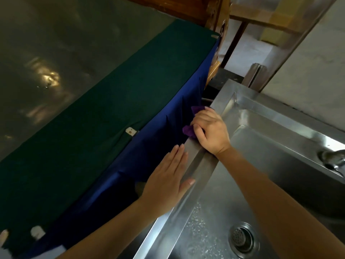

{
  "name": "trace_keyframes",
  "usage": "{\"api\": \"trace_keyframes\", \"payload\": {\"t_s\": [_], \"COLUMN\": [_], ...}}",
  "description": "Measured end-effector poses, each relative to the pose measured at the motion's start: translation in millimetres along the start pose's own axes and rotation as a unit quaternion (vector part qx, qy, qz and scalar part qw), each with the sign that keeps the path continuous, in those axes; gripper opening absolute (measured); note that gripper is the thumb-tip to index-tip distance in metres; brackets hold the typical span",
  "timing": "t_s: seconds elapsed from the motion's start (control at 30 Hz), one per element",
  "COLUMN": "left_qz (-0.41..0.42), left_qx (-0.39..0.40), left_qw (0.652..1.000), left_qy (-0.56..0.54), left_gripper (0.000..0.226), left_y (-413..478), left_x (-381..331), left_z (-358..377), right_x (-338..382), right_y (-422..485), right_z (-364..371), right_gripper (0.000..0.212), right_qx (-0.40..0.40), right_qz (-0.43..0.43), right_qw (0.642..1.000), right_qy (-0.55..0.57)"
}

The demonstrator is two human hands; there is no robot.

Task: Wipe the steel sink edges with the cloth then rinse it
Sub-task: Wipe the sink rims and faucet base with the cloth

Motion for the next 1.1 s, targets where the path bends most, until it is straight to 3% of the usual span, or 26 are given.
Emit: {"api": "trace_keyframes", "payload": {"t_s": [0.43,1.1], "left_qz": [0.008,0.074], "left_qx": [0.04,0.055], "left_qw": [0.999,0.996], "left_qy": [0.015,0.0], "left_gripper": [0.069,0.069], "left_y": [-100,-256], "left_x": [10,35], "left_z": [-4,-15], "right_x": [95,246], "right_y": [-54,-137], "right_z": [-3,-9], "right_gripper": [0.031,0.033], "right_qx": [-0.016,-0.02], "right_qz": [0.006,0.131], "right_qw": [0.999,0.99], "right_qy": [0.051,0.051]}}
Point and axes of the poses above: each hand's wrist, its own y-axis towards the middle knuckle, its own z-axis out of the palm, x = y × z, the point moved 4 cm from there along y, towards the middle knuckle, and after that the axes turned 12 degrees about -y, right-handed, at the moved point
